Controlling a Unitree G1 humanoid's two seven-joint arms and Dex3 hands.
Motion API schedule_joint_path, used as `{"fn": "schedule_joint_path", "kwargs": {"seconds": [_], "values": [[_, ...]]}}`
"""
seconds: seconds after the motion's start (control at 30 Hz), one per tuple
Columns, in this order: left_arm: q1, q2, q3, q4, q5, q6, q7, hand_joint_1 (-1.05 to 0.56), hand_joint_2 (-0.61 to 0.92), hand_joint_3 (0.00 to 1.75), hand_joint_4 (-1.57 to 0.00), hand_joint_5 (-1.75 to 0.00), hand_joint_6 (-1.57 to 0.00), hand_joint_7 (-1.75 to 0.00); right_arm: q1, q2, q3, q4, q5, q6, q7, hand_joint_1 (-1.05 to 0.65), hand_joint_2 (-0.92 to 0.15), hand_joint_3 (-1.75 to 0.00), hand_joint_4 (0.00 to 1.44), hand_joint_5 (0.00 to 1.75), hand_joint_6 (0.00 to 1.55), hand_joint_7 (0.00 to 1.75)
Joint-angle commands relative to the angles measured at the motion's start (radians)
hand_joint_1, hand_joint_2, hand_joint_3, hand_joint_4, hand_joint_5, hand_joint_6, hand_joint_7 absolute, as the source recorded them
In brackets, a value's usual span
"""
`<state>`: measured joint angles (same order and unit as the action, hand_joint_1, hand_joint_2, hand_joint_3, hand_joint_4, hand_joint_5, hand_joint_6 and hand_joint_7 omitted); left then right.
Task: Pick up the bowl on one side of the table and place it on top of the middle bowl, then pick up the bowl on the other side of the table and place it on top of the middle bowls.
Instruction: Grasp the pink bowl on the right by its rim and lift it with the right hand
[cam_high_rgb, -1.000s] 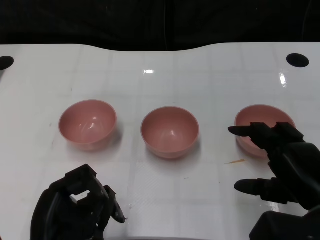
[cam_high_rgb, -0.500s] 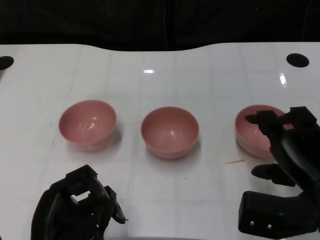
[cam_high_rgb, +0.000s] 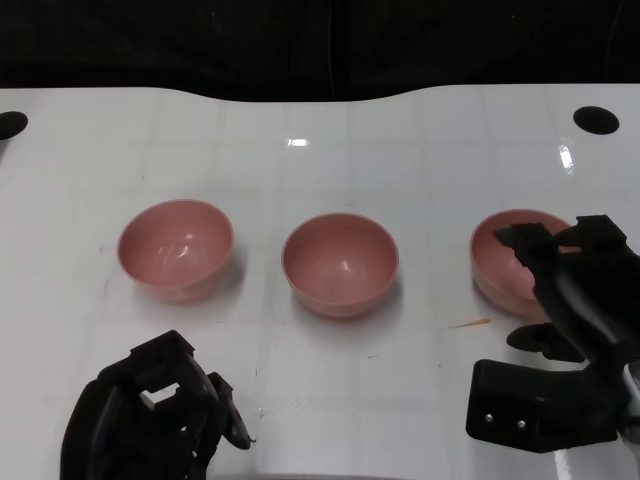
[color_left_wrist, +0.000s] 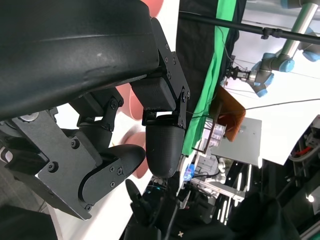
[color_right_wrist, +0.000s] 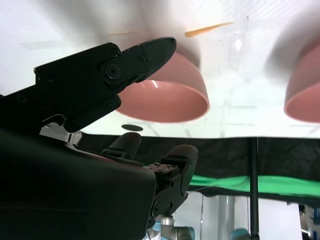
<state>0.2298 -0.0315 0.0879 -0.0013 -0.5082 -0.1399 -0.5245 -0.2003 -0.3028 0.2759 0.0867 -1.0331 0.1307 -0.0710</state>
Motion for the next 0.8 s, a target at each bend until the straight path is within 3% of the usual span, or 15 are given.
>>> {"fn": "schedule_joint_path", "kwargs": {"seconds": [0.03,0.4,0.57,0.8], "values": [[0.009,0.008,0.001,-0.011,0.006,-0.004,-0.003,-0.09,0.29,1.30,-0.99,-1.45,-0.95,-1.32,-0.040,-0.022,0.021,0.057,0.002,0.009,-0.004,-0.65,-0.81,0.00,0.18,0.60,0.34,0.12],[0.009,0.005,0.003,-0.008,-0.002,-0.004,-0.008,-0.10,0.29,1.29,-1.00,-1.45,-0.95,-1.32,-0.147,-0.018,0.096,0.259,0.026,-0.001,-0.054,-0.62,-0.87,0.00,0.34,0.27,0.40,0.01],[0.012,0.007,0.002,-0.012,-0.005,-0.004,-0.012,-0.11,0.28,1.28,-0.99,-1.44,-0.95,-1.31,-0.260,0.016,0.133,0.493,0.059,-0.024,-0.120,-0.57,-0.90,-0.01,0.39,0.21,0.41,0.01],[0.022,0.006,-0.001,-0.020,-0.001,-0.009,-0.013,-0.10,0.28,1.30,-1.00,-1.44,-0.96,-1.31,-0.371,0.038,0.170,0.719,0.110,-0.068,-0.215,-0.47,-0.91,0.00,0.55,0.14,0.52,0.03]]}}
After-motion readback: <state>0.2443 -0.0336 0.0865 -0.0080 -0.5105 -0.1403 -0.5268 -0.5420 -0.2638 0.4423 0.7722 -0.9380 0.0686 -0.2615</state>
